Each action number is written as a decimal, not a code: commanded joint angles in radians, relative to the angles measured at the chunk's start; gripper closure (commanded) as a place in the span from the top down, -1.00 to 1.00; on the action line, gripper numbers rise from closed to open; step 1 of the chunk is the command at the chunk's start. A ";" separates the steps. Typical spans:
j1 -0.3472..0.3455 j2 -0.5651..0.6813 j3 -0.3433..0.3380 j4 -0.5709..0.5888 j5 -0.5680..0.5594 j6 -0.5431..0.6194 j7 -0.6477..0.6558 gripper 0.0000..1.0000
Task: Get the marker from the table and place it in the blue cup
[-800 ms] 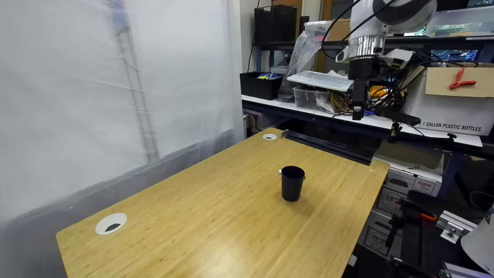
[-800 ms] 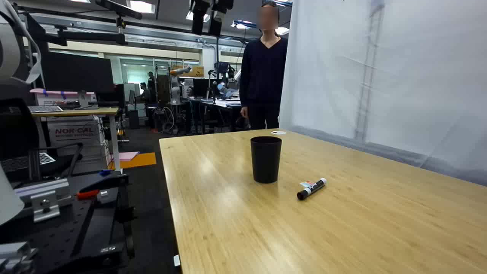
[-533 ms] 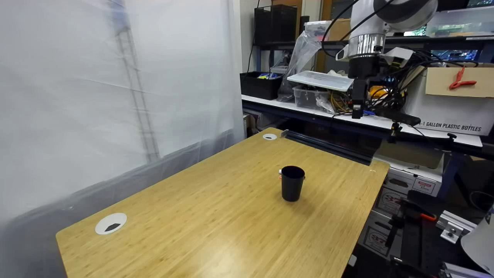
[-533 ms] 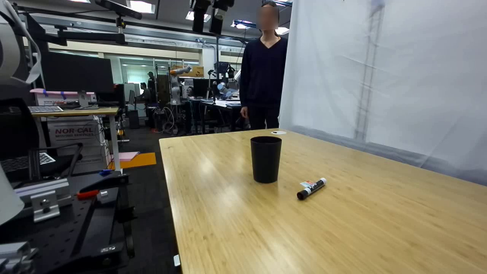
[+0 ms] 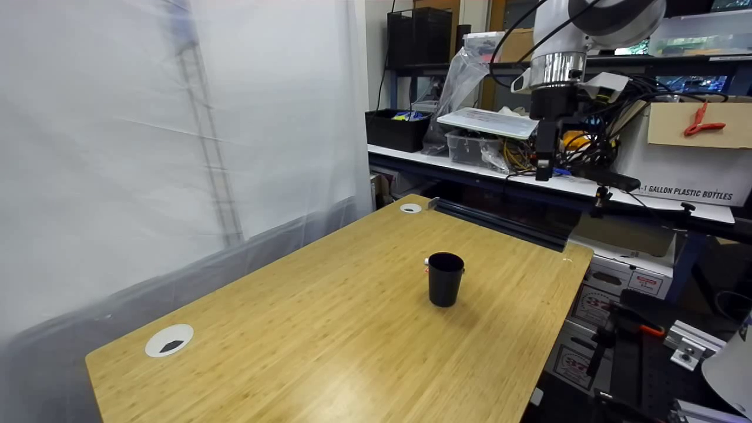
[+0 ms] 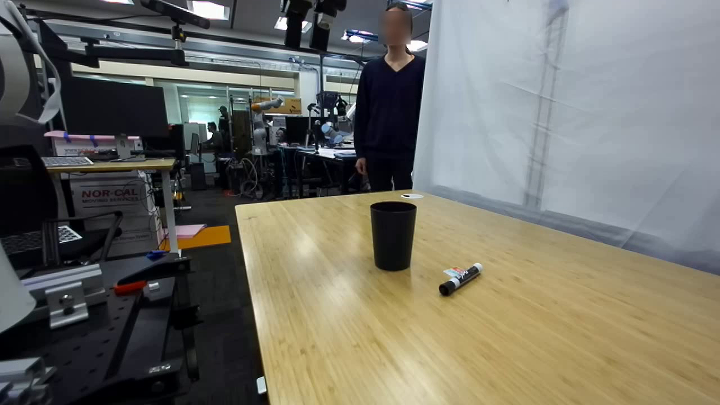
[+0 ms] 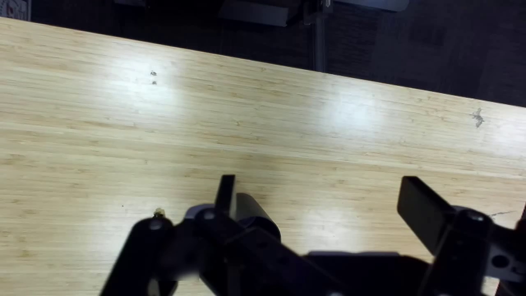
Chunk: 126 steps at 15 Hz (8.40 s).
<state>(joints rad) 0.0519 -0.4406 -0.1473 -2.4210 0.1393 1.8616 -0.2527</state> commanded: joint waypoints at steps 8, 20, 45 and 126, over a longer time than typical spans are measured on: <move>-0.025 0.106 0.006 0.025 -0.005 0.078 -0.077 1.00; -0.092 0.346 -0.010 0.064 -0.025 0.269 -0.161 1.00; -0.148 0.841 0.067 0.448 -0.085 0.376 -0.050 1.00; -0.114 0.751 0.137 0.415 -0.323 0.464 -0.059 -0.91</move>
<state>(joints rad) -0.0797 0.3899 -0.0066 -1.9552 -0.1683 2.3710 -0.3388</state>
